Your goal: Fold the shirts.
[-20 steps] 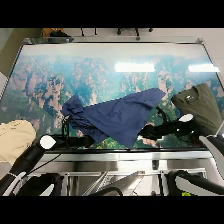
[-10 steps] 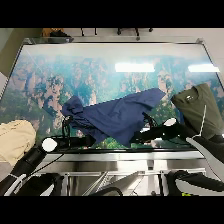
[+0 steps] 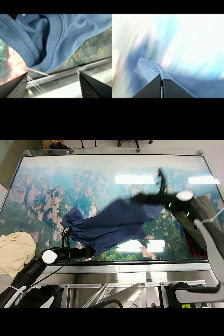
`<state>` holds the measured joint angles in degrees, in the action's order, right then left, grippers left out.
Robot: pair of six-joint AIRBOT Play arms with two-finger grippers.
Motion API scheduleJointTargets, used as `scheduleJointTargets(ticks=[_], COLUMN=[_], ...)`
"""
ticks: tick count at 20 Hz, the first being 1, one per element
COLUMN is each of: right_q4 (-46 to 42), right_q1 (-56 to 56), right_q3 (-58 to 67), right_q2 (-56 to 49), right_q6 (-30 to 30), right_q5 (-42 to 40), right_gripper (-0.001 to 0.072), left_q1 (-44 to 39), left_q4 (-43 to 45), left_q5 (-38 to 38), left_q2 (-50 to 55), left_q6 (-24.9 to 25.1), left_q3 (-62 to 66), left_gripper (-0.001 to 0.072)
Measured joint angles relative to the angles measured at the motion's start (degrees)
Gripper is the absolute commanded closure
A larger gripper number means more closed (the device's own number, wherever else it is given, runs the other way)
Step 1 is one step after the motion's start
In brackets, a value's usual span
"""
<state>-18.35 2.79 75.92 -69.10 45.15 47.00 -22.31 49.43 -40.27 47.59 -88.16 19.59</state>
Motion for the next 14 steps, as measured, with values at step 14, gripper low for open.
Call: scheduleJointTargets(ticks=[14], right_q4=[-15.4], right_q1=[-15.2], right_q3=[39.8], right_q2=[-28.8], right_q6=[10.0], right_q5=[16.7], right_gripper=[0.0278], left_q1=[-0.7], left_q4=[0.0], left_q5=[-1.1], left_q2=[1.7], left_q6=[0.0], left_q3=[0.0], left_gripper=[0.0014])
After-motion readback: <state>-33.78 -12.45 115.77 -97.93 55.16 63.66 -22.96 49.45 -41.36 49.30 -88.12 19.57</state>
